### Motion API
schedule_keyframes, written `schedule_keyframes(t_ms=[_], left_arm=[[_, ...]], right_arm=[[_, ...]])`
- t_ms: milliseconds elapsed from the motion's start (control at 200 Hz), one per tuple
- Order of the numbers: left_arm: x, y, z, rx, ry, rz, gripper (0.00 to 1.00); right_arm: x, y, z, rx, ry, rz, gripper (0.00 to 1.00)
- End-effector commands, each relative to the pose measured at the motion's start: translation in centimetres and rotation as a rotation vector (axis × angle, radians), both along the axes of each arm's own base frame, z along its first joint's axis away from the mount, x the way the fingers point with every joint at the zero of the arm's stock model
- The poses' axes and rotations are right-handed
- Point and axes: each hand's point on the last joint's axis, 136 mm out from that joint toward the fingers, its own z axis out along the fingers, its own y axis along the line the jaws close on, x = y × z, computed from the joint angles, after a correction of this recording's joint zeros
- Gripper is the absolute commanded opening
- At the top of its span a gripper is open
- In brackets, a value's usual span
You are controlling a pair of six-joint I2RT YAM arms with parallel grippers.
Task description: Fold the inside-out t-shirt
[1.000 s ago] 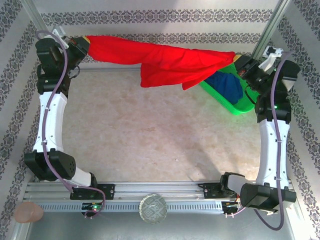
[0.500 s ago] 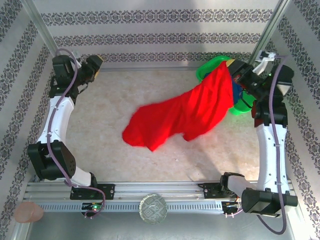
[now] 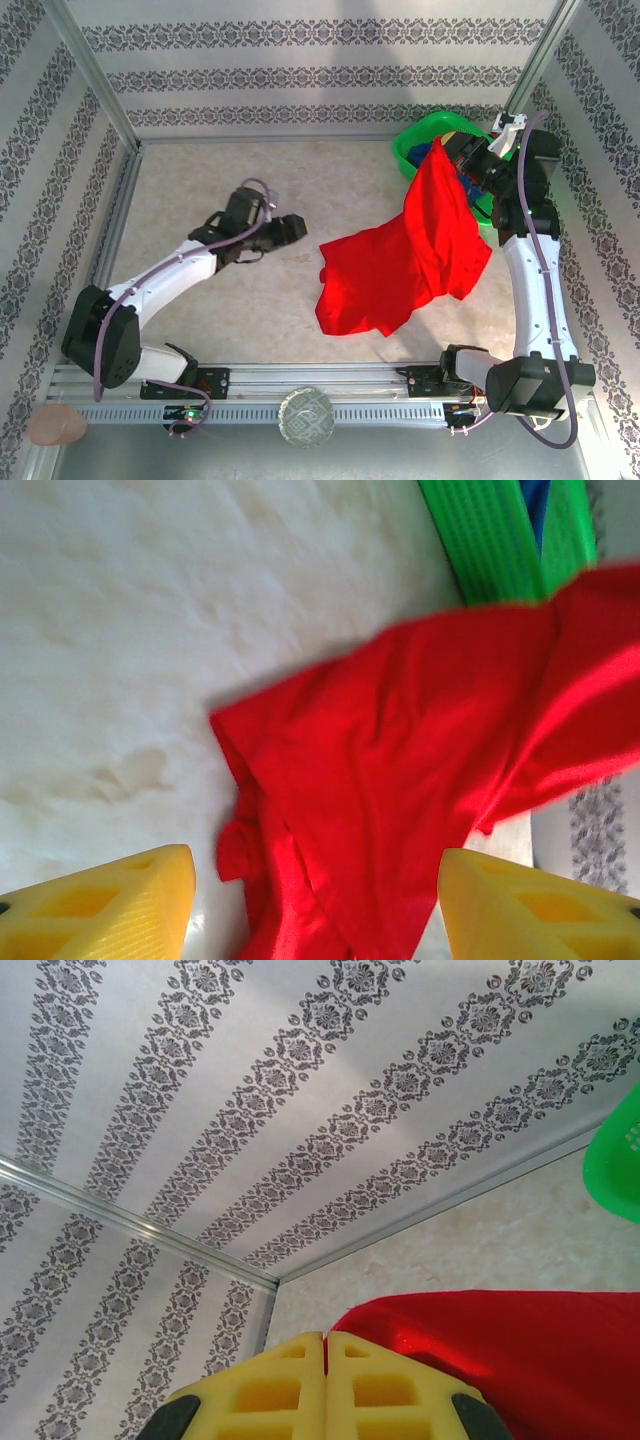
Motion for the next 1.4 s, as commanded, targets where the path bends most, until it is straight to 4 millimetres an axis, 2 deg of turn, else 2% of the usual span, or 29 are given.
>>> schedule_keyframes(t_ms=[0, 155, 245, 420, 580, 809, 1144, 1244, 1289, 1394], left_arm=[[-0.4, -2.5, -1.2, 0.025, -0.039, 0.036, 0.65], [-1.7, -7.9, -3.8, -0.021, 0.000, 0.021, 0.62], [-1.9, -9.2, -5.2, 0.013, 0.014, 0.047, 0.61], [-0.2, -6.2, -6.9, 0.182, -0.028, 0.157, 0.61], [1.3, -4.4, -7.9, 0.228, -0.013, 0.190, 0.61], [2.5, -5.1, -9.9, 0.229, 0.036, 0.157, 0.59], [3.6, -6.0, -11.8, 0.233, 0.066, 0.156, 0.58], [4.2, -6.1, -12.2, 0.236, 0.064, 0.157, 0.49], [4.6, -6.1, -12.3, 0.235, 0.059, 0.162, 0.42], [6.0, -6.2, -12.0, 0.216, 0.040, 0.158, 0.12]], right_arm=[[-0.8, 0.1, 2.5, -0.045, -0.087, -0.009, 0.00], [-0.7, 0.0, 2.2, -0.046, -0.078, -0.014, 0.00], [-0.7, 0.0, 2.0, -0.048, -0.074, -0.016, 0.00], [-0.9, 0.0, 1.8, -0.061, -0.070, -0.017, 0.00], [-1.0, 0.0, 1.6, -0.061, -0.067, -0.016, 0.00], [-0.9, 0.0, 1.6, -0.062, -0.067, -0.015, 0.00], [-1.0, 0.0, 2.4, -0.059, -0.083, -0.014, 0.00], [-1.1, 0.0, 2.8, -0.059, -0.089, -0.014, 0.00], [-1.2, 0.0, 3.1, -0.060, -0.093, -0.014, 0.00], [-1.3, 0.0, 3.7, -0.060, -0.103, -0.017, 0.00]])
